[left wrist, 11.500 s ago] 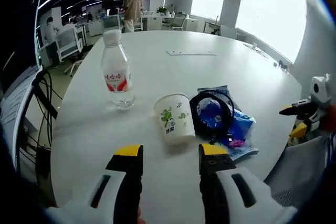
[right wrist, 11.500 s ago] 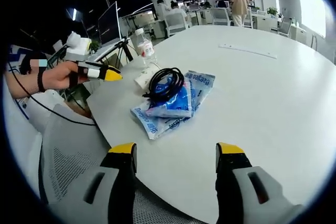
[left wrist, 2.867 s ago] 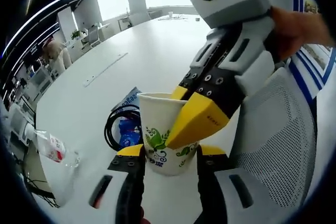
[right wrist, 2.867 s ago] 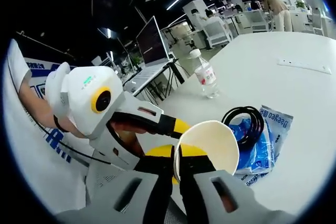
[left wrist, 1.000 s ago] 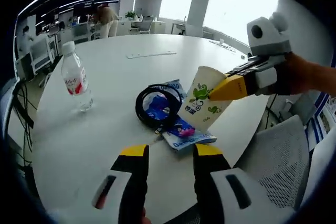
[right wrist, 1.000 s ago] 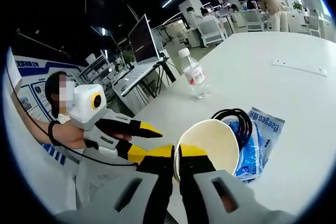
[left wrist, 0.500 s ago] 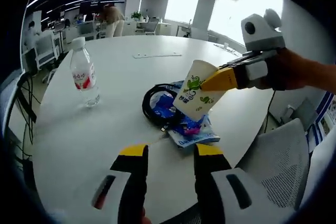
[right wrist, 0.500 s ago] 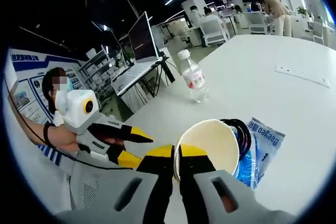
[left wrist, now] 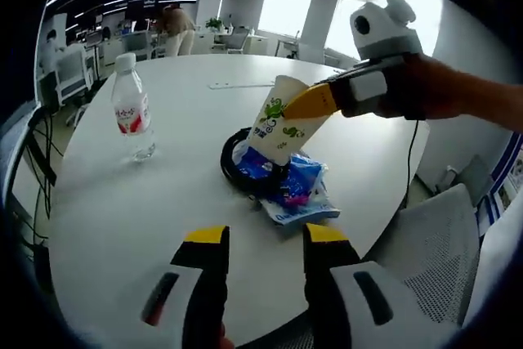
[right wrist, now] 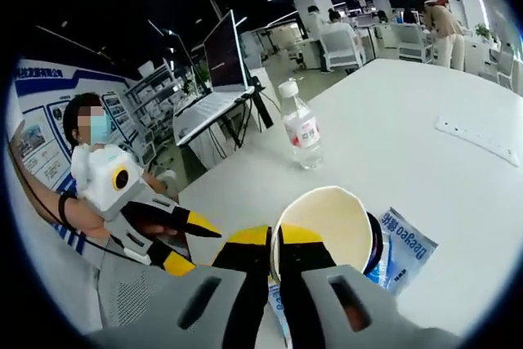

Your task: Arrange the tabletop items into an orderly group along one side of the table until the central work area is clear of visible clutter.

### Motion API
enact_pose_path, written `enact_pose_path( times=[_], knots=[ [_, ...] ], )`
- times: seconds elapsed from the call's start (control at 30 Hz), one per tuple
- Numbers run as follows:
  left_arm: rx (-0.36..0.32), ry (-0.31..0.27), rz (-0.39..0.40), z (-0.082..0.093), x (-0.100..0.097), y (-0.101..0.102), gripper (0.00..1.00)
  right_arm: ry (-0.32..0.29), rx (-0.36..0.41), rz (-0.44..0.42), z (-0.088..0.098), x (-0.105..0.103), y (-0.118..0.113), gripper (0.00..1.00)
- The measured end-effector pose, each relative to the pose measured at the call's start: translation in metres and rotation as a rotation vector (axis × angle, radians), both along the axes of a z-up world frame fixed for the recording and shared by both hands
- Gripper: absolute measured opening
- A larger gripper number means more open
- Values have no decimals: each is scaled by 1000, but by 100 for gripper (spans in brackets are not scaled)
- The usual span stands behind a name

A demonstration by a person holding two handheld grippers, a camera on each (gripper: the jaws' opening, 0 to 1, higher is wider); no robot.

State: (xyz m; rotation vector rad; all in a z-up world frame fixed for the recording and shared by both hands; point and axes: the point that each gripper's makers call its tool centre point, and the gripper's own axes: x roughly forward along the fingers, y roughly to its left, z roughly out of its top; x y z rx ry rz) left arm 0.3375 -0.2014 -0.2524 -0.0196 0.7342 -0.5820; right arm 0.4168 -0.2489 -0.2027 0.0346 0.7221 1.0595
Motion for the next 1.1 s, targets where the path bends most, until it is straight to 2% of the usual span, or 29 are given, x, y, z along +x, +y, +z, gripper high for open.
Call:
enact_pose_path(
  times=[0.47, 0.7, 1.1],
  knots=[
    [-6, -2, 2, 2, 1, 1, 35, -24, -40, 43, 1, 21, 12, 0],
    [-14, 12, 8, 1, 1, 4, 35, -70, -103, 123, -2, 32, 26, 0],
    [-23, 21, 43, 3, 2, 18, 35, -121, -175, 210, -11, 58, 50, 0]
  ],
)
